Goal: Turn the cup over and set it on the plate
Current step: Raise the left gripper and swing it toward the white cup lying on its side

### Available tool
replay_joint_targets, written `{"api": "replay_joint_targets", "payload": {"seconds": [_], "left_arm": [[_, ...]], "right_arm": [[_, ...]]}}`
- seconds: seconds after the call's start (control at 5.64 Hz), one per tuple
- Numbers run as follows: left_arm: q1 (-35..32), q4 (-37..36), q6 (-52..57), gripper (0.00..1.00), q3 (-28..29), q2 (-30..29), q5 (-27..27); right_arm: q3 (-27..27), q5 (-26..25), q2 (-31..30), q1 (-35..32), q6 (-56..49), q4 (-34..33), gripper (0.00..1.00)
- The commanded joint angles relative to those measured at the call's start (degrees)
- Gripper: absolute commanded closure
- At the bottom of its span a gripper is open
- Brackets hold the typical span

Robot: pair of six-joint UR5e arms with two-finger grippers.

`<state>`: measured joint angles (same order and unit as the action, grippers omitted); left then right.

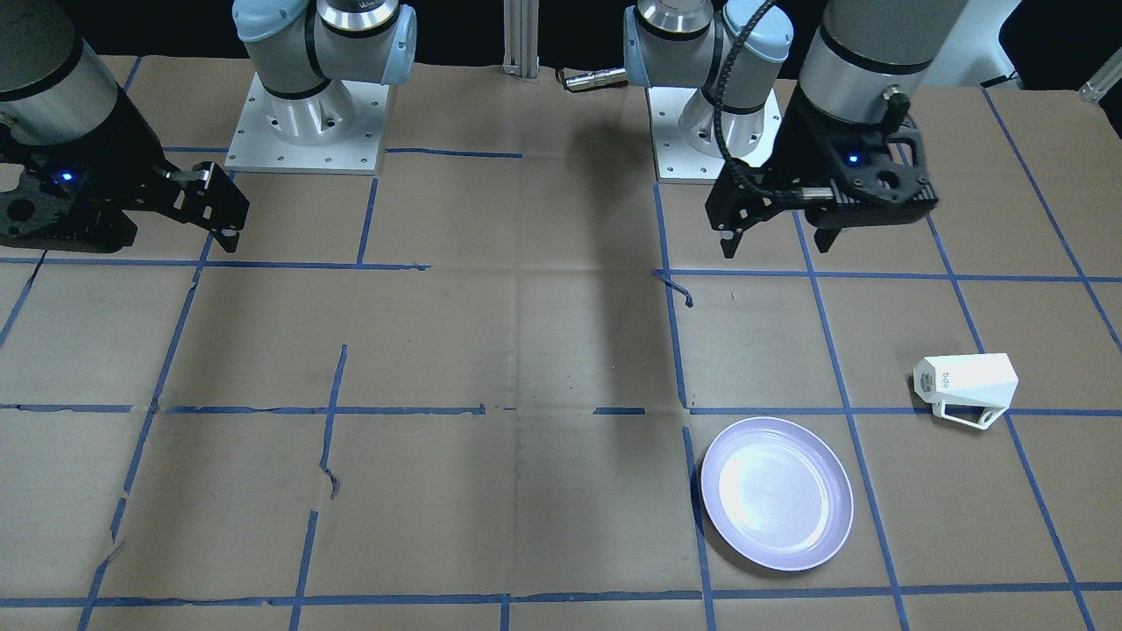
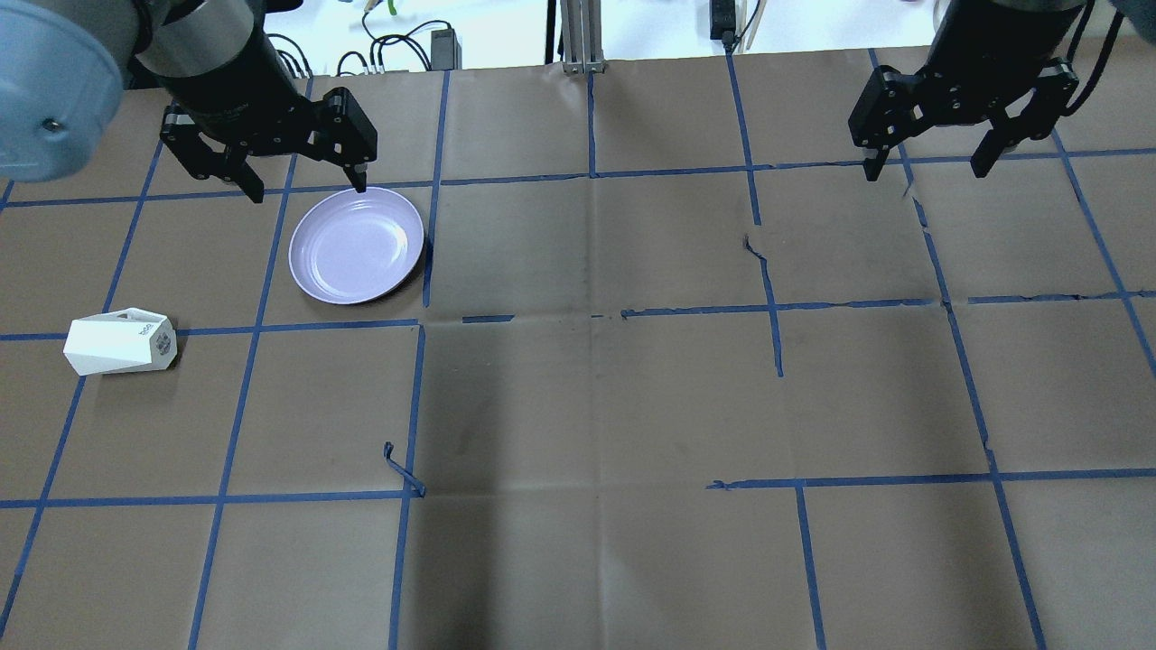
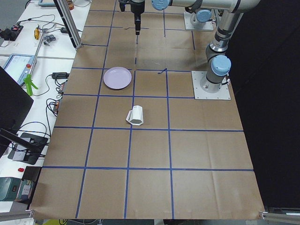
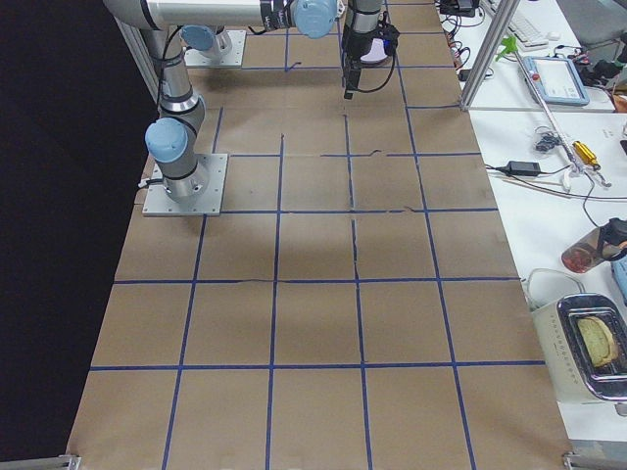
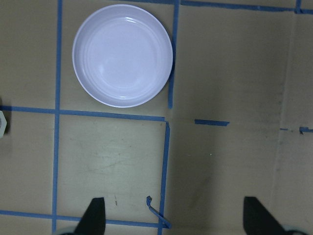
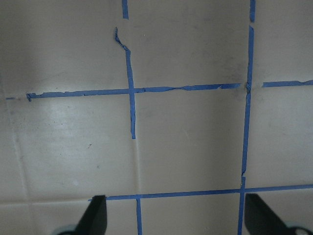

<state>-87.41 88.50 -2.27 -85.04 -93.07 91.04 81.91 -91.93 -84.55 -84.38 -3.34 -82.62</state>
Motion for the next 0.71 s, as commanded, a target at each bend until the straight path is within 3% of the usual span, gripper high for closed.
{"api": "replay_joint_targets", "payload": {"seconds": [0.0,0.18,0.53], "left_arm": [[12.8,-0.1,14.9,0.01,3.5,-2.5,-0.5],[20.7,-0.3,25.4,0.01,5.5,-5.2,-3.5],[37.1,-0.3,51.3,0.01,11.6,-13.0,-4.3]], "right_arm": [[0.0,0.0,0.0,0.0,0.0,0.0,0.0],[0.0,0.0,0.0,0.0,0.0,0.0,0.0],[0.0,0.0,0.0,0.0,0.0,0.0,0.0]]}}
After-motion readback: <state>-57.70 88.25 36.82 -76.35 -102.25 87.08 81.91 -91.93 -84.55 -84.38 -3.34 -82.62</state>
